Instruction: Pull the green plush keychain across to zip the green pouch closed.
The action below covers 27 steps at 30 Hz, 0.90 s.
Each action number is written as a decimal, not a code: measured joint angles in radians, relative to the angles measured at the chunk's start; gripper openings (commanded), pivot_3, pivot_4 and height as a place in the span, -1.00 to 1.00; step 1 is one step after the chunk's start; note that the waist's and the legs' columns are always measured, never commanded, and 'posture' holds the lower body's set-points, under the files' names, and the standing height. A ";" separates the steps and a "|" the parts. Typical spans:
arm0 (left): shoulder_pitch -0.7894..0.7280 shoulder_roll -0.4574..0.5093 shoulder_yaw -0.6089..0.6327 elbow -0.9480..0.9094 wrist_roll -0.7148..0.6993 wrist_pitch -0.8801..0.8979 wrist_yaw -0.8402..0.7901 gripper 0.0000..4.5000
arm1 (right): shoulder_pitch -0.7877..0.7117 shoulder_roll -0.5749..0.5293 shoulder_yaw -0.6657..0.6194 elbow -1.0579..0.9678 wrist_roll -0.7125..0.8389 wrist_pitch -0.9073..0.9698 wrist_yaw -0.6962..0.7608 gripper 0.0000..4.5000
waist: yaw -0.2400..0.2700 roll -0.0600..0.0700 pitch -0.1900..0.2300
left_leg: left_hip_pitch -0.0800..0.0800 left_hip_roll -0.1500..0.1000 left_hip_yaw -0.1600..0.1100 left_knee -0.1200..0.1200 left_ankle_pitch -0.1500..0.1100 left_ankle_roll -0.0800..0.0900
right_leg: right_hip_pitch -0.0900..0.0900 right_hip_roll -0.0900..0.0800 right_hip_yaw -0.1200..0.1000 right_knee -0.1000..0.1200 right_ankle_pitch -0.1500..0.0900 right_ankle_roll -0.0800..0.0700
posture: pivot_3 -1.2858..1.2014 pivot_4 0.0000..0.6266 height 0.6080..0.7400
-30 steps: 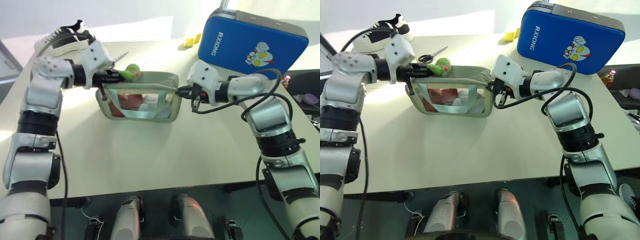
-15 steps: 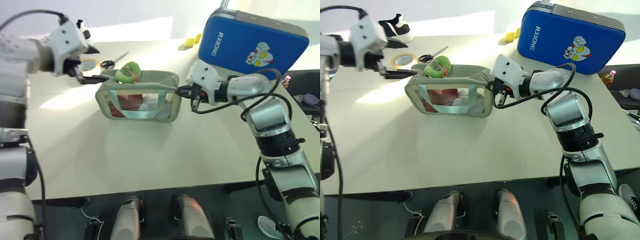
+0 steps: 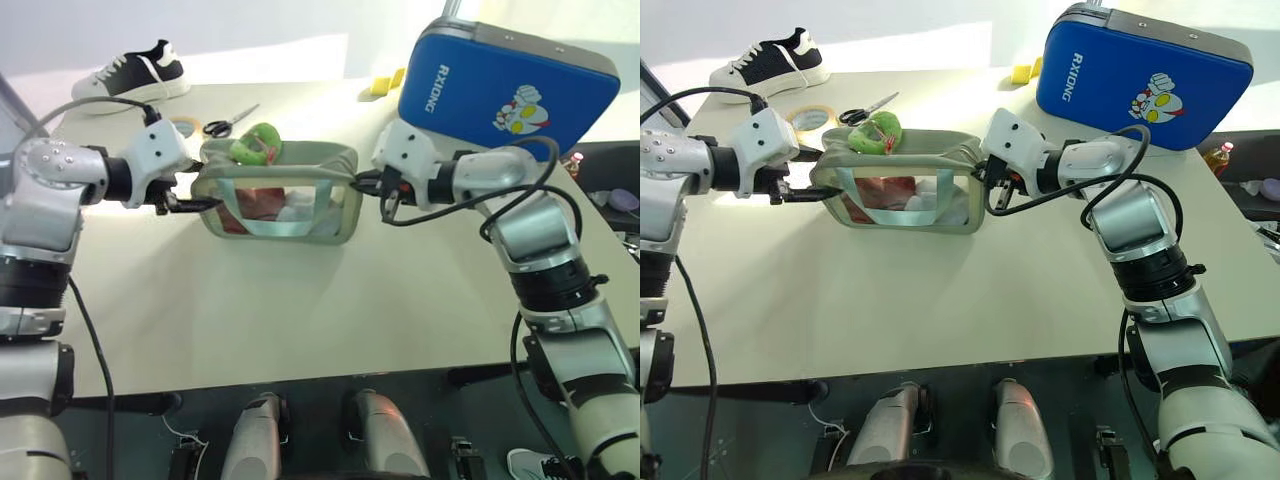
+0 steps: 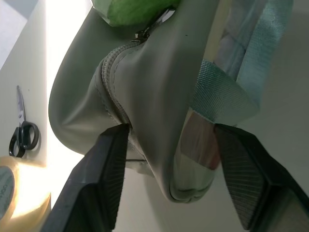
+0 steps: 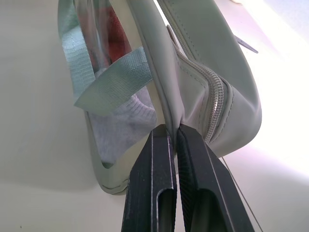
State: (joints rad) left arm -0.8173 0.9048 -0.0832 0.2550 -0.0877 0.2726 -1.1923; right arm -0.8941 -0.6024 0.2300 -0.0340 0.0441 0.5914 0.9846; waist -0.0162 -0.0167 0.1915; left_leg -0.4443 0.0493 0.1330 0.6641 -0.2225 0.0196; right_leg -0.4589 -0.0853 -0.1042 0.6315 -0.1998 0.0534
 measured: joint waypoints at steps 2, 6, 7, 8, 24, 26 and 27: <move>-0.001 -0.001 0.000 0.005 -0.001 -0.005 0.003 -0.76 | 0.000 0.000 0.000 0.000 0.000 0.001 -0.002 -1.00 | 0.001 0.000 0.000 | 0.000 0.000 0.000 0.000 0.000 0.000 | 0.000 0.000 0.000 0.000 0.000 0.000 | 0.03 -0.52 1.00; -0.001 -0.004 0.000 0.016 -0.005 -0.019 -0.004 -0.98 | 0.000 0.001 0.000 0.000 0.000 0.003 -0.006 -1.00 | 0.001 0.000 0.000 | 0.000 0.000 0.000 0.000 0.000 0.000 | 0.000 0.000 0.000 0.000 0.000 0.000 | 0.03 -0.52 1.00; -0.001 -0.004 0.000 0.017 -0.007 -0.019 -0.004 -0.98 | 0.000 0.001 0.000 0.000 0.000 0.004 -0.006 -1.00 | 0.001 0.000 0.000 | 0.000 0.000 0.000 0.000 0.000 0.000 | 0.000 0.000 0.000 0.000 0.000 0.000 | 0.03 -0.52 1.00; -0.001 -0.004 0.000 0.016 -0.009 -0.016 -0.004 -0.98 | 0.000 0.001 0.000 0.000 0.001 0.006 -0.007 -1.00 | 0.001 0.000 0.000 | 0.000 0.000 0.000 0.000 0.000 0.000 | 0.000 0.000 0.000 0.000 0.000 0.000 | 0.03 -0.52 1.00; 0.011 -0.012 0.011 0.012 -0.009 -0.019 0.017 -1.00 | -0.454 0.099 -0.250 0.347 0.279 0.261 0.024 0.86 | -0.004 0.001 0.000 | 0.002 0.000 0.001 0.000 0.000 0.000 | 0.001 0.000 0.000 0.001 0.000 -0.001 | 0.03 -0.52 1.00; 0.012 -0.018 0.011 0.003 -0.010 -0.016 0.017 -1.00 | -0.492 0.175 -0.246 0.447 0.274 0.234 -0.024 0.86 | -0.004 0.001 0.000 | 0.002 0.001 0.001 0.000 0.000 0.000 | 0.001 0.000 0.000 0.000 0.000 -0.001 | 0.03 -0.52 1.00; 0.012 -0.023 0.011 0.000 -0.010 -0.016 0.018 -1.00 | -0.496 0.216 -0.232 0.507 0.263 0.205 -0.045 0.86 | -0.002 0.001 0.000 | 0.001 0.001 0.000 0.000 0.000 0.000 | 0.001 0.000 0.000 0.000 0.000 -0.001 | 0.03 -0.52 1.00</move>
State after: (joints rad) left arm -0.8049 0.8822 -0.0719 0.2549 -0.0979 0.2567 -1.1740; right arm -1.3897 -0.3866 -0.0019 0.4730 0.3070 0.7959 0.9401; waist -0.0181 -0.0159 0.1914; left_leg -0.4430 0.0499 0.1335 0.6638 -0.2224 0.0194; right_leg -0.4578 -0.0852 -0.1043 0.6320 -0.1993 0.0528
